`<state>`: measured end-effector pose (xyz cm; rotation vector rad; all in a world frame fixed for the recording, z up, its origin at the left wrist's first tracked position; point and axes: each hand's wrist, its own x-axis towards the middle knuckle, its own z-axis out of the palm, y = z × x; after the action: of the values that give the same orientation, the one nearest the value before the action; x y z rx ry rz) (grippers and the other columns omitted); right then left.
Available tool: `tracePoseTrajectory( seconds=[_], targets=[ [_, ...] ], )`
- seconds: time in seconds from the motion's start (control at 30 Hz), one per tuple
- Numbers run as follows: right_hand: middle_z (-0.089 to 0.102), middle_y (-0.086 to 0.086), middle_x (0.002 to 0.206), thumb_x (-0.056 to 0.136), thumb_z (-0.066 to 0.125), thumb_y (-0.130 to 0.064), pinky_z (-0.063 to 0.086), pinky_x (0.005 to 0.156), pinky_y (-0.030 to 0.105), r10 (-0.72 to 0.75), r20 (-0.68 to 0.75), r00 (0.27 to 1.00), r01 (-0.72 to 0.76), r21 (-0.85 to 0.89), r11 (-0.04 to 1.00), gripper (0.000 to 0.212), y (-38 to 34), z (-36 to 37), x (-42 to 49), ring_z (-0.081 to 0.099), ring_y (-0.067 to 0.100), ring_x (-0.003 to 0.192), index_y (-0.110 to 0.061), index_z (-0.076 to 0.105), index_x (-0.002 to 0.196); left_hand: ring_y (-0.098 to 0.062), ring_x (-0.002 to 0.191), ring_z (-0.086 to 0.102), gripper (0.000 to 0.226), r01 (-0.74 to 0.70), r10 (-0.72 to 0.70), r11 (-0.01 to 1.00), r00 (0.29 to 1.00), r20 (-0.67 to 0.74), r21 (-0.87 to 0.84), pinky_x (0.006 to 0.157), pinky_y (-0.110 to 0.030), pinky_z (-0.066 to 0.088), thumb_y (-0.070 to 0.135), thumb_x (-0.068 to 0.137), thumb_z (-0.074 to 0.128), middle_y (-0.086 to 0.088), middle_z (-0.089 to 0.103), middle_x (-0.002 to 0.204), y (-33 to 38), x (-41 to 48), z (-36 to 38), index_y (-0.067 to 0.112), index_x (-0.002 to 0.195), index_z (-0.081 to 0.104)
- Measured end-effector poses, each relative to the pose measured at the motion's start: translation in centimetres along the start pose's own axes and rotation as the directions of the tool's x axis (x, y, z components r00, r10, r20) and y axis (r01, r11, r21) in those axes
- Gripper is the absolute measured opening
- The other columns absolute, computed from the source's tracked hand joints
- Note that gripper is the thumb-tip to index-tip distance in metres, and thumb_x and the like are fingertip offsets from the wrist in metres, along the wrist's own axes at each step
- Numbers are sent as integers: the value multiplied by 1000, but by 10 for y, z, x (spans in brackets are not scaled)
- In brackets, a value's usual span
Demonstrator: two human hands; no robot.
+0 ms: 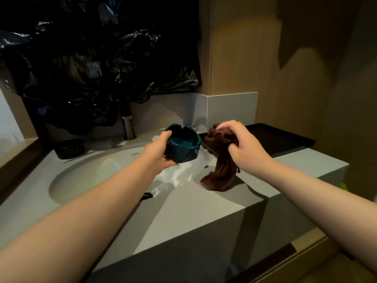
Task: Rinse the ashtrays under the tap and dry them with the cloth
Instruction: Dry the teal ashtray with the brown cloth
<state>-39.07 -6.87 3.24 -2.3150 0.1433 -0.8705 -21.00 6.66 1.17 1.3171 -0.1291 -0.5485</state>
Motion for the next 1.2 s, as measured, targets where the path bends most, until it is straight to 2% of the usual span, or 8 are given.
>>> tracePoseTrajectory(
  seconds=[0.13,0.3,0.4,0.47,0.63,0.9,1.03,1.2],
  targets=[
    [44,-10,124,85,54,-19,36,102,24,-44,439,897,243,-408,880,42,20,-6,-26,37,6,116,-32,49,125,-37,104,64,42,24,-25,999,999,27,21,86,-56,54,38,85,69,-13,61,119,-11,-2,9,14,117,55],
    [43,-14,136,97,45,-38,26,105,21,-18,588,809,210,-260,942,40,15,-7,-33,30,2,126,-35,44,137,-36,99,65,40,31,-31,999,999,11,12,79,-53,57,36,84,70,-12,63,111,-17,-2,14,14,114,57],
    [47,-7,137,101,39,-22,26,100,8,-31,419,907,155,-265,952,36,14,-11,-11,39,5,125,-24,49,135,-37,99,64,30,31,-31,999,999,15,11,76,-51,57,35,85,69,-11,63,105,-16,-5,18,14,103,58],
    [51,-7,134,100,39,-31,37,91,14,185,193,964,-179,-49,983,36,19,-11,11,48,5,113,-25,50,134,-37,97,63,26,34,-34,999,999,22,1,79,-52,56,35,86,68,-11,62,100,-16,-7,20,14,97,57],
    [53,14,126,92,44,-54,48,62,32,573,416,706,-703,313,639,57,32,-5,52,58,23,80,-19,43,137,-34,92,63,32,41,-41,999,996,75,-9,82,-52,56,39,88,65,-11,60,101,-12,-9,29,16,108,54],
    [48,11,85,87,63,-35,45,52,24,615,368,697,-713,454,535,41,50,-5,68,50,17,64,-16,51,122,-31,100,64,43,57,-54,998,981,185,-6,62,-40,58,44,88,62,-11,61,114,-3,-1,55,15,120,55],
    [46,7,75,84,65,-33,41,50,20,697,289,656,-727,491,481,36,58,-16,74,43,13,57,-14,52,112,-32,102,65,50,100,-110,994,960,258,52,72,-42,60,50,86,62,-15,61,119,2,10,72,14,121,55],
    [48,6,80,84,66,-32,38,52,18,778,149,610,-659,641,394,32,67,-37,89,38,10,57,-12,53,106,-26,96,67,47,-116,71,950,984,161,291,90,-43,55,51,93,51,-10,67,109,8,36,89,12,118,59]
  ],
)
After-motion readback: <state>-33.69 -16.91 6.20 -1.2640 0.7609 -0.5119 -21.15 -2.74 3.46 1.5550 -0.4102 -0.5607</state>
